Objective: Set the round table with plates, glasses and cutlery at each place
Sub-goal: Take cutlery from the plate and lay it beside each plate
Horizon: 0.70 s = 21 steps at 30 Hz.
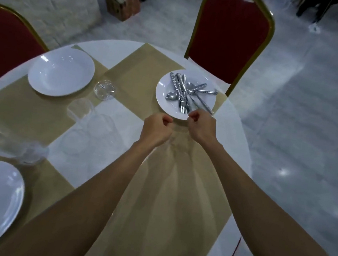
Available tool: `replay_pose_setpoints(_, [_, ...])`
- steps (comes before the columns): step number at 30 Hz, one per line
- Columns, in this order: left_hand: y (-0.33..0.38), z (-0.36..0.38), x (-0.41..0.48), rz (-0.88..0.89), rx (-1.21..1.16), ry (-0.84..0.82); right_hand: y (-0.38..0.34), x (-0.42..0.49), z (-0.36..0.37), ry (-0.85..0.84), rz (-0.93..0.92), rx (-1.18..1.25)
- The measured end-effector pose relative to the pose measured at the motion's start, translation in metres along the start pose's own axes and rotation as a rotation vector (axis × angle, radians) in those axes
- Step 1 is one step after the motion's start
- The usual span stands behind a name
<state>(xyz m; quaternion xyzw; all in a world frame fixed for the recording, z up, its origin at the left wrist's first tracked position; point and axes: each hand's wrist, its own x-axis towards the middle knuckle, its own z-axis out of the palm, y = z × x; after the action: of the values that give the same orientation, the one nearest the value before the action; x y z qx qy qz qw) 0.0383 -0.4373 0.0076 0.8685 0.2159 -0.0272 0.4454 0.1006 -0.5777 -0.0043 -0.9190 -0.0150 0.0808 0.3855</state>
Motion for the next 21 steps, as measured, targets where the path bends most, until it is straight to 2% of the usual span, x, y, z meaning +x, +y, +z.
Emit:
replay_pose_setpoints(8, [-0.013,0.008,0.036,-0.055,-0.007,0.026,-0.001,0.066,0.023,-0.043,-0.126,-0.299])
replay_pose_setpoints(13, [-0.015,0.009,0.046,-0.05,-0.018,0.046,-0.007,0.091,0.039,0.017,-0.091,-0.416])
replay_pose_setpoints(21, [-0.005,0.011,0.057,-0.043,-0.008,0.033,-0.016,0.111,0.05,0.047,-0.14,-0.598])
